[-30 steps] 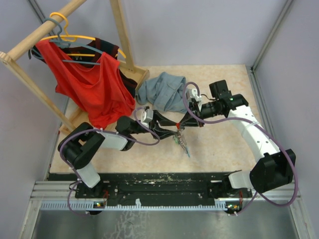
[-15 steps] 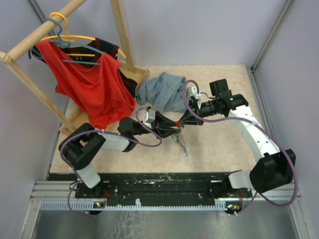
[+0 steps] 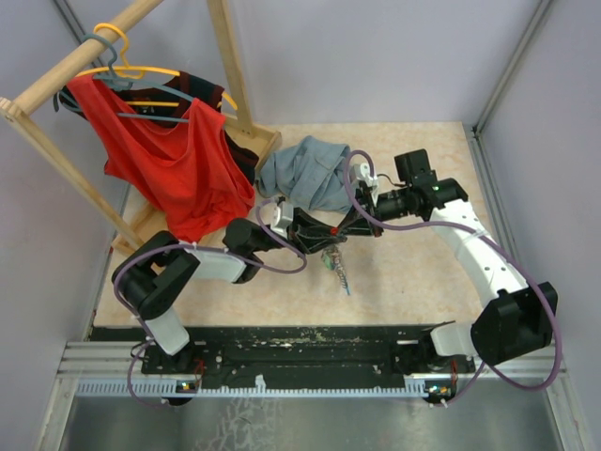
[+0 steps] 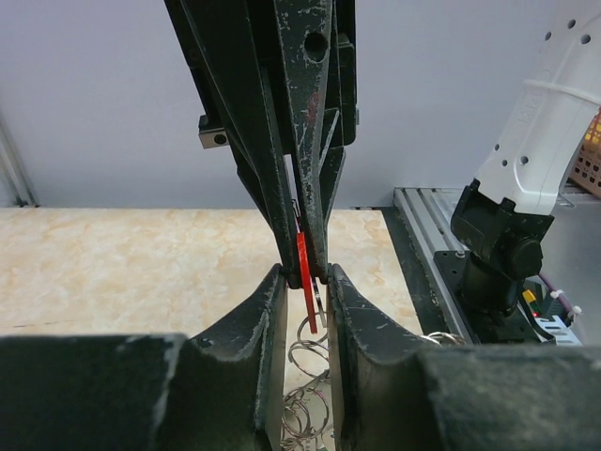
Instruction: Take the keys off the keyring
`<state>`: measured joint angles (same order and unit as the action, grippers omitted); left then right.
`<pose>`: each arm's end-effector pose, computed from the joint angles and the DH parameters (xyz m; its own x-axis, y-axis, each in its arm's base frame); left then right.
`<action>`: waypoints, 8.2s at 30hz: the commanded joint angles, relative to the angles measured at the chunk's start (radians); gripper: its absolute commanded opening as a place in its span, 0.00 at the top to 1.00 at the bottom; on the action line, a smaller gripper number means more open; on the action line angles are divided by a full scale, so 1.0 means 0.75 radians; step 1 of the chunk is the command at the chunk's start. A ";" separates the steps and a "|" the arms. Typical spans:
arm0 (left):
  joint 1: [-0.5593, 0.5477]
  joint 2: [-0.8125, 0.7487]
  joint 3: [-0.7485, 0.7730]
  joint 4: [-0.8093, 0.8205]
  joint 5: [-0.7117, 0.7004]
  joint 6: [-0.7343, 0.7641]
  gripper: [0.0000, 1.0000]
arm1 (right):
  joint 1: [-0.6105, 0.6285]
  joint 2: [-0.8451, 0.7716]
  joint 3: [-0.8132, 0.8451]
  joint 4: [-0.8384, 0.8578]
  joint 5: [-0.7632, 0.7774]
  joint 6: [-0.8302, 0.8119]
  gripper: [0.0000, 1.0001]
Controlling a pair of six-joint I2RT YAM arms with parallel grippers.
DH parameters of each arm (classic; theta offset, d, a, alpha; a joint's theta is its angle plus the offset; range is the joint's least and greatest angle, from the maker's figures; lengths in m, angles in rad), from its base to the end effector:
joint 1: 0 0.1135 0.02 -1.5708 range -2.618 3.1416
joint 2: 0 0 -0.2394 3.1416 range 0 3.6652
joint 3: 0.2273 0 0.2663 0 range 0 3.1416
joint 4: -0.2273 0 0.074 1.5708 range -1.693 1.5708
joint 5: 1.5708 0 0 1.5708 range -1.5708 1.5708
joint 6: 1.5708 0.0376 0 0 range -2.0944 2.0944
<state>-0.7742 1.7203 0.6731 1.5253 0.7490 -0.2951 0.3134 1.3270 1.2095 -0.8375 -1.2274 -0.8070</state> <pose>0.2163 -0.2473 0.2023 0.0401 -0.3371 -0.9406 0.9991 0.0030 0.0415 0.2526 0.1191 0.3043 -0.0885 -0.2843 -0.9546 -0.9905 -0.0762 0.1145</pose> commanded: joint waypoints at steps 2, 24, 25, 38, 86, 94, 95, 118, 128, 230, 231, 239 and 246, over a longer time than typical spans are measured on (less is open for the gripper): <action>-0.013 0.030 0.075 0.106 0.019 -0.014 0.74 | 0.022 -0.057 0.009 0.079 -0.051 0.025 1.00; 0.002 0.027 0.004 0.111 -0.082 -0.010 0.71 | 0.022 -0.072 0.022 0.081 -0.049 0.040 1.00; 0.003 0.031 0.004 0.110 -0.082 -0.013 0.71 | 0.022 -0.072 0.024 0.080 -0.049 0.038 1.00; 0.017 0.048 0.002 0.093 -0.098 -0.032 0.73 | 0.021 -0.077 0.030 0.068 -0.043 0.031 1.00; 0.098 0.052 -0.045 0.329 0.018 -0.180 1.00 | 0.023 -0.057 -0.040 0.258 0.098 0.243 0.62; 0.098 0.062 -0.031 0.353 0.032 -0.210 1.00 | 0.043 -0.045 -0.058 0.293 0.135 0.261 0.65; 0.098 0.062 -0.029 0.353 0.034 -0.213 1.00 | 0.047 -0.043 -0.058 0.293 0.134 0.262 0.66; 0.098 0.046 -0.016 0.353 0.046 -0.240 1.00 | 0.100 -0.015 -0.064 0.297 0.170 0.254 0.75; 0.098 0.036 -0.018 0.353 0.047 -0.237 1.00 | 0.113 -0.001 -0.059 0.284 0.177 0.242 0.89; 0.167 -0.154 -0.047 0.353 -0.180 -0.218 1.00 | 0.013 -0.012 -0.470 1.085 -0.028 0.642 0.70; 0.167 -0.155 -0.047 0.353 -0.187 -0.219 1.00 | 0.016 -0.010 -0.480 1.137 -0.029 0.697 0.70; 0.167 -0.149 -0.038 0.353 -0.224 -0.231 1.00 | 0.081 0.018 -0.527 1.366 -0.012 0.910 0.69; 0.166 -0.148 -0.036 0.353 -0.230 -0.242 1.00 | 0.087 0.022 -0.548 1.479 0.043 1.022 0.69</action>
<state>-0.6537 1.6398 0.6388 1.5253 0.6044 -0.4675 0.3695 1.3384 0.8112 0.1490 -1.2133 -0.1135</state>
